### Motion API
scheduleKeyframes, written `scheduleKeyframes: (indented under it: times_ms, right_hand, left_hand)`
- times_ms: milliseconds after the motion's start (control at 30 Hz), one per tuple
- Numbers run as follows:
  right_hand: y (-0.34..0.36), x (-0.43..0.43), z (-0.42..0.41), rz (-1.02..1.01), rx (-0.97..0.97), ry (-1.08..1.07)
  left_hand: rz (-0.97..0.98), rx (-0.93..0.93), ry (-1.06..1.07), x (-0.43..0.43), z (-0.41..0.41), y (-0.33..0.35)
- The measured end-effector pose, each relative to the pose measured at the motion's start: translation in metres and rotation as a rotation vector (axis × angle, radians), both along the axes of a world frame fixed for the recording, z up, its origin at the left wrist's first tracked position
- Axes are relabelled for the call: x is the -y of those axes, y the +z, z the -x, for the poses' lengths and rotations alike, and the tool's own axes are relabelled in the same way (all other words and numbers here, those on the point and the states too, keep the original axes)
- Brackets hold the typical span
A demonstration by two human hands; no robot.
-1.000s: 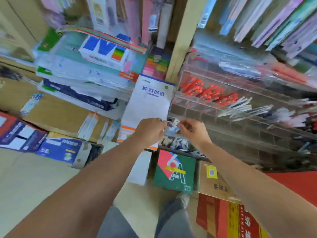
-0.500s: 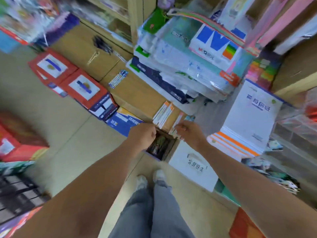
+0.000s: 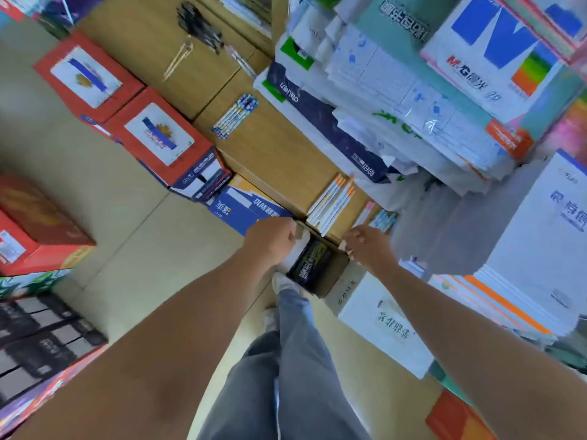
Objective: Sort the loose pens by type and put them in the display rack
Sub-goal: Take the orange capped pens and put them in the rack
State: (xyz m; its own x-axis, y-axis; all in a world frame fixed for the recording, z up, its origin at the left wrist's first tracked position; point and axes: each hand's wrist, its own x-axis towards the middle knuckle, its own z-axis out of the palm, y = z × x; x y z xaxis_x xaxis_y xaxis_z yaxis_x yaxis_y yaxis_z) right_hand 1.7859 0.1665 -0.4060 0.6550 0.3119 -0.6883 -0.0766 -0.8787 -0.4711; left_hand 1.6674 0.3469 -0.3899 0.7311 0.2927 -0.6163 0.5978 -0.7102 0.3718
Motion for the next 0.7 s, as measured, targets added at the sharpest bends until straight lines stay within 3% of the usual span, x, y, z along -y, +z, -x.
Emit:
scheduleKeyframes:
  times_ms: [400, 700]
  right_hand:
    - [-0.079, -0.022, -0.057, 0.082, -0.059, -0.157]
    - [-0.17, -0.039, -0.069, 0.207, -0.067, -0.319]
  left_hand:
    - [0.017, -0.105, -0.041, -0.016, -0.069, -0.083]
    - [-0.04, -0.036, -0.156, -0.004, -0.128, -0.171]
